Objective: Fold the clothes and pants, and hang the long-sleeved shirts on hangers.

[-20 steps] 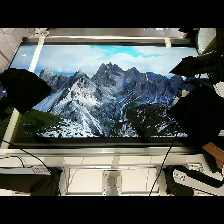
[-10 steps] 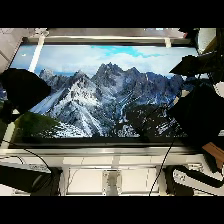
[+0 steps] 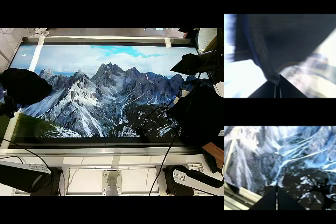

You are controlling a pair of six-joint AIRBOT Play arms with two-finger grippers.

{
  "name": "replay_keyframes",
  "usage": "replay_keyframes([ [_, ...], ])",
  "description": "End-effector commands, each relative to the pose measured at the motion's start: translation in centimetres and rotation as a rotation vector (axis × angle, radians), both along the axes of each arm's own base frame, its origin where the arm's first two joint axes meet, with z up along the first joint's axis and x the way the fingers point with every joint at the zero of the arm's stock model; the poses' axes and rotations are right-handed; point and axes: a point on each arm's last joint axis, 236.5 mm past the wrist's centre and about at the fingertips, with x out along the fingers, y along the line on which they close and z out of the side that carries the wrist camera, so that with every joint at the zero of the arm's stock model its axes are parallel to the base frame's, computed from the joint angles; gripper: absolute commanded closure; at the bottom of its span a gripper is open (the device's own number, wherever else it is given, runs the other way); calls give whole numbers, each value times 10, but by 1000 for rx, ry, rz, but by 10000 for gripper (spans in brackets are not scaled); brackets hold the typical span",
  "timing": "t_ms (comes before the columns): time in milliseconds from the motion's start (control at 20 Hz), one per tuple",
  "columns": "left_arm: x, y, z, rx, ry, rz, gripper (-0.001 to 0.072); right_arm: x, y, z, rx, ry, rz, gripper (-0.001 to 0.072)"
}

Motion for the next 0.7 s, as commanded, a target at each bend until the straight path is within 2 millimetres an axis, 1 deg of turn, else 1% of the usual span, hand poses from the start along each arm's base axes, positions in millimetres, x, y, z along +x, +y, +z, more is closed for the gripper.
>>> replay_keyframes([
  [0,11,-55,87,0,-246,-201,664,-1,-29,-15,-120,34,-57,701],
  [50,9,-81,115,34,-291,-283,664,-2,-40,-20,-164,46,-79,702],
  [150,4,-139,157,131,-343,-437,664,-4,-62,-28,-249,70,-125,701],
  [200,1,-169,172,187,-357,-508,664,-4,-71,-30,-284,79,-145,702],
  [250,-5,-204,185,230,-374,-584,664,-5,-77,-31,-307,82,-159,701],
  [350,-18,-275,204,268,-398,-711,664,-5,-84,-32,-333,84,-170,702],
  [400,-26,-312,209,273,-411,-769,663,-5,-84,-32,-337,83,-168,701],
  [500,-42,-385,208,248,-426,-875,663,-5,-84,-32,-337,83,-168,701],
  [600,-63,-454,194,211,-429,-974,663,-5,-85,-32,-341,80,-161,702],
  [650,-76,-490,182,194,-420,-1011,663,-5,-84,-32,-353,72,-139,702],
])
